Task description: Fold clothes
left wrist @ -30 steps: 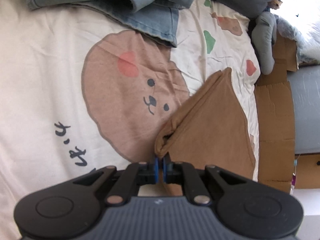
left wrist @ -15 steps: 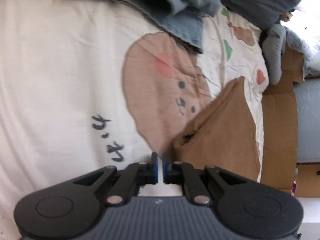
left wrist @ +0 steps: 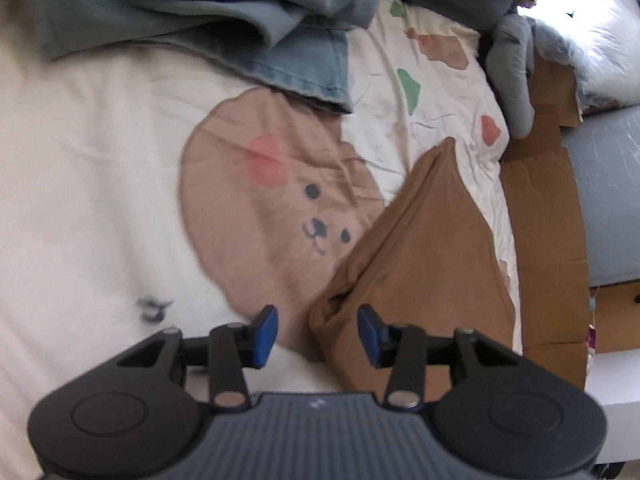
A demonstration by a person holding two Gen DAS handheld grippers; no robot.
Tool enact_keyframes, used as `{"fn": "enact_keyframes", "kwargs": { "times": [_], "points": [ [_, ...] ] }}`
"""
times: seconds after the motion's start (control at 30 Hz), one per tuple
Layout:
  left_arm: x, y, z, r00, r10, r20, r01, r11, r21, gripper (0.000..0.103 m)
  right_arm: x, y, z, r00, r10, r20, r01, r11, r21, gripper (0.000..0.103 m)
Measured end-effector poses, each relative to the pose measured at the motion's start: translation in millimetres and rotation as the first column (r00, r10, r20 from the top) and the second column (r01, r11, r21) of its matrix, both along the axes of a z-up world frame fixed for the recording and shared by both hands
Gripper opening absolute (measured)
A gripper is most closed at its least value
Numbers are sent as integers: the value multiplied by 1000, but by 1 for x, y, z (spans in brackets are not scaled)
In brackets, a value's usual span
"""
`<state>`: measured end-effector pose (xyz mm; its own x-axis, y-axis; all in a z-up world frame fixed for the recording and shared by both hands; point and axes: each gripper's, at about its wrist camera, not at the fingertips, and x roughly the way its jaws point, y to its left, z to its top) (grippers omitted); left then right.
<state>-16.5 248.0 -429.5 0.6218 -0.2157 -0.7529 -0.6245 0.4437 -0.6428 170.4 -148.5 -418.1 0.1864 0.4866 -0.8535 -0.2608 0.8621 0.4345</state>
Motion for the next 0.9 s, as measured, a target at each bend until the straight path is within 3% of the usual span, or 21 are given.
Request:
{"fn": "enact_keyframes", "kwargs": {
  "times": [0.2, 0.3, 0.53, 0.6, 0.67, 0.73, 0.9],
  "points": [
    [30, 4, -7, 990, -140, -5, 140, 990, 19, 51, -13, 2, -5, 997, 43, -62, -42, 999, 11, 14],
    [41, 6, -10, 982, -189, -1, 189, 982, 17, 51, -20, 4, -7, 994, 63, -85, -62, 998, 16, 14],
    [46, 9, -21, 970, -242, 26, 243, 968, -69, 50, -27, 11, -6, 989, 107, -105, -107, 994, 5, 14],
    [43, 9, -25, 968, -247, 36, 250, 962, -108, 45, -27, 15, -5, 985, 132, -109, -133, 991, -1, 14],
    [39, 8, -28, 967, -252, 32, 254, 959, -123, 23, -25, 18, -1, 984, 145, -100, -146, 989, 4, 12],
    [36, 7, -31, 967, -255, 28, 257, 957, -136, 14, -22, 20, 4, 986, 149, -78, -149, 989, 8, 12],
    [29, 10, -30, 970, -239, 43, 243, 958, -155, 11, -10, 27, 10, 992, 129, 13, -129, 991, -23, 12]
  ]
}}
